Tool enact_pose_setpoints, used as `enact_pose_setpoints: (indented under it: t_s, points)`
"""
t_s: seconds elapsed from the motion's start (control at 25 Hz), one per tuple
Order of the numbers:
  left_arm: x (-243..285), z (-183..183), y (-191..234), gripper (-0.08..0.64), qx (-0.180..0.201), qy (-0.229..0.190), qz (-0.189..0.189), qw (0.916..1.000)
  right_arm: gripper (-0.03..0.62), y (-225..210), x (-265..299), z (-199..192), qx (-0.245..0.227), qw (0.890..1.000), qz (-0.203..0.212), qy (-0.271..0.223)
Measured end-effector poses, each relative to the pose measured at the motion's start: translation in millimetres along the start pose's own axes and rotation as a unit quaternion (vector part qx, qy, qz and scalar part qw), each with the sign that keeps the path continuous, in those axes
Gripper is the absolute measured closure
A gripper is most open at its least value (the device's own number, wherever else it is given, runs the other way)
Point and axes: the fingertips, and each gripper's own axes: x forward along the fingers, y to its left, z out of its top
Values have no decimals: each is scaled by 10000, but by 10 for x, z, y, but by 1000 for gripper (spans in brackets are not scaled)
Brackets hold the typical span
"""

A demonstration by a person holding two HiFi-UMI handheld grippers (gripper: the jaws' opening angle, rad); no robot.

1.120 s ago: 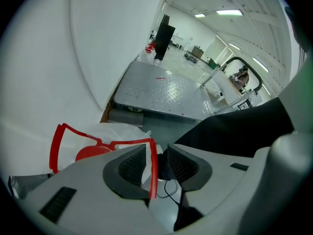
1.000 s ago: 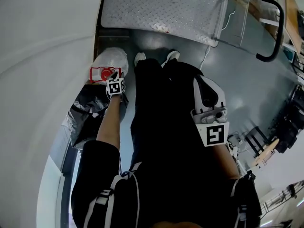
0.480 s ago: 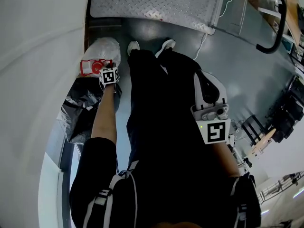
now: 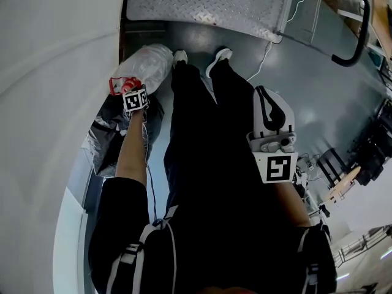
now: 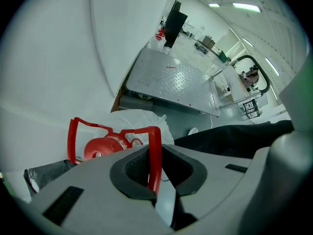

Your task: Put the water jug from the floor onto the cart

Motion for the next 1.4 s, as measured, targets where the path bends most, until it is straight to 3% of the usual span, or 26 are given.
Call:
enact_pose_setpoints:
  t_s: [0.4, 0.76, 1.0, 1.24, 1.4]
  points:
    - [-658, 87, -317, 505, 170, 214, -23, 9996, 572, -98, -304, 735, 126, 9970, -209, -740]
    - [-939, 590, -668, 505, 78, -36, -76, 9999, 572, -448, -433, 869, 396, 9885, -647, -1308]
    - [-1193, 842, -763, 505, 321, -160, -102, 9993, 572, -724, -522, 933, 644, 9796, -1010, -1612]
    - [-1298, 1165, -1060, 505, 517, -275, -193, 9981, 572, -1035, -401, 828, 914, 9778, -933, -1636]
    - [-1329, 1394, -1251, 505, 451, -308, -212, 9983, 572, -1289, -319, 796, 1073, 9776, -876, -1584]
